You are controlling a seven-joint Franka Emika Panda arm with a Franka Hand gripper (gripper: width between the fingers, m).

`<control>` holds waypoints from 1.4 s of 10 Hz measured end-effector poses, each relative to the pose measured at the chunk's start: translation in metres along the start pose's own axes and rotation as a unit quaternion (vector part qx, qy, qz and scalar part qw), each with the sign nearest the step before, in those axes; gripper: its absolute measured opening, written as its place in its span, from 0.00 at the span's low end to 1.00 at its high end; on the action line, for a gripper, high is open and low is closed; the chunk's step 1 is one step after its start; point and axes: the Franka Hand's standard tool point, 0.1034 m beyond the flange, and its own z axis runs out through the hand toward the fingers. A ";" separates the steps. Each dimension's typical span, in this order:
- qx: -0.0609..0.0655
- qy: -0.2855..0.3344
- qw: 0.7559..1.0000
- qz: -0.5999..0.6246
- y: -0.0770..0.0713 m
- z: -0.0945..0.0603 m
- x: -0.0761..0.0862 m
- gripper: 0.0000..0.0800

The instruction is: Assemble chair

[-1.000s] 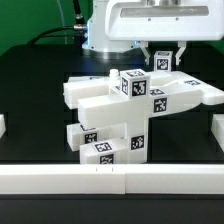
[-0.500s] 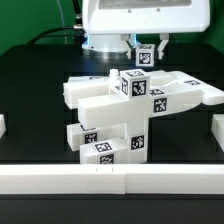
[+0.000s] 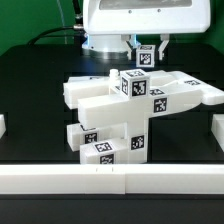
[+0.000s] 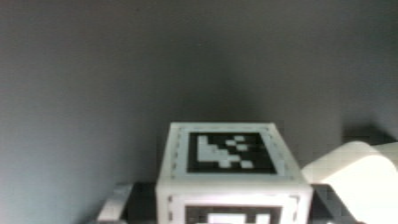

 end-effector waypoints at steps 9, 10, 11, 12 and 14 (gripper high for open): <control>0.004 0.002 0.999 -0.031 0.039 -0.029 0.055 0.36; 0.000 0.007 0.999 -0.031 0.041 -0.032 0.072 0.36; -0.002 0.015 0.999 -0.031 0.041 -0.035 0.084 0.36; -0.002 0.016 0.999 -0.028 0.039 -0.035 0.087 0.36; -0.003 0.014 1.000 -0.021 0.036 -0.034 0.085 0.36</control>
Offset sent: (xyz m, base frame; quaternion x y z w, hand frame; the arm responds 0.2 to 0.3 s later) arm 0.0368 -0.0262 0.0304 0.0419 0.0009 -0.0320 0.9986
